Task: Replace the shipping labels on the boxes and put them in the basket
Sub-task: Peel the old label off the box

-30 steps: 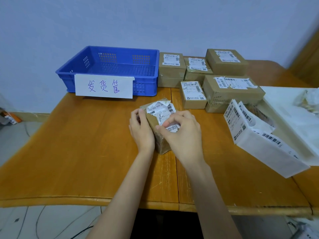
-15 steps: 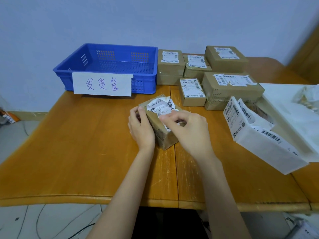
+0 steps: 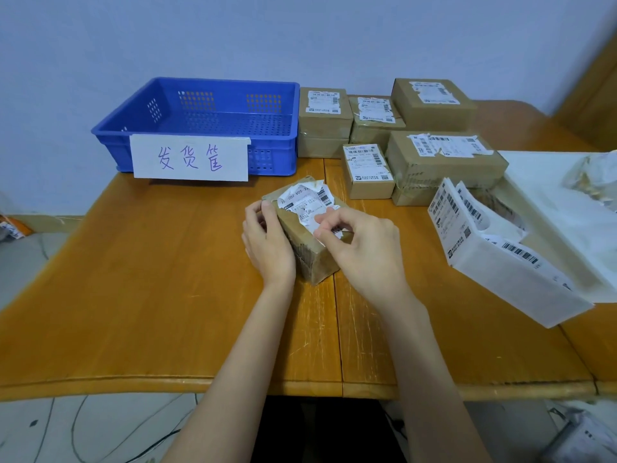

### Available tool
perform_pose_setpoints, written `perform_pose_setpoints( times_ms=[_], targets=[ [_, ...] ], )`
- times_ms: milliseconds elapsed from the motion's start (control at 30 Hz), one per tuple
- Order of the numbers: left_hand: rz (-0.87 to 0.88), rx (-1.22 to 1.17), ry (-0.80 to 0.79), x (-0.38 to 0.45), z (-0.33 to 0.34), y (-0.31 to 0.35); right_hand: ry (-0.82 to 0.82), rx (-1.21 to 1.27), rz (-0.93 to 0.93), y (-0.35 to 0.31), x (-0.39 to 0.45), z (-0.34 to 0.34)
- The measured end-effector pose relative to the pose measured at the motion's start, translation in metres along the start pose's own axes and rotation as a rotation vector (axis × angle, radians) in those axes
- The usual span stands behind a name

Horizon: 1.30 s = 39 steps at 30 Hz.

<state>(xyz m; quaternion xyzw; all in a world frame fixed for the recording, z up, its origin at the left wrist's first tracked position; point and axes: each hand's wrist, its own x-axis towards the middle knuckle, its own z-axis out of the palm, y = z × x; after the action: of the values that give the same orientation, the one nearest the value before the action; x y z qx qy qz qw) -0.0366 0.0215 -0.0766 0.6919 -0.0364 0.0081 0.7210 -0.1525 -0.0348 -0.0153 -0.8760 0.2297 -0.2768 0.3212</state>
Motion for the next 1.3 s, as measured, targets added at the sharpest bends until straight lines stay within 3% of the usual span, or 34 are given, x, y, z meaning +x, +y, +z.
perform_pose_setpoints(
  times_ms=[167,600,967,1300],
  targets=[
    [-0.001,-0.004,-0.001,0.0,0.0,0.0,-0.027,0.129,-0.018,0.002,-0.004,-0.006],
    [0.011,0.004,0.005,-0.001,-0.001,0.001,0.134,-0.064,-0.046,0.002,-0.01,0.012],
    [0.005,-0.006,0.0,0.0,-0.001,-0.001,0.069,0.125,-0.074,0.011,-0.012,0.003],
    [0.02,-0.006,-0.008,0.0,-0.001,-0.001,0.272,0.041,-0.037,0.004,-0.004,0.016]
  ],
)
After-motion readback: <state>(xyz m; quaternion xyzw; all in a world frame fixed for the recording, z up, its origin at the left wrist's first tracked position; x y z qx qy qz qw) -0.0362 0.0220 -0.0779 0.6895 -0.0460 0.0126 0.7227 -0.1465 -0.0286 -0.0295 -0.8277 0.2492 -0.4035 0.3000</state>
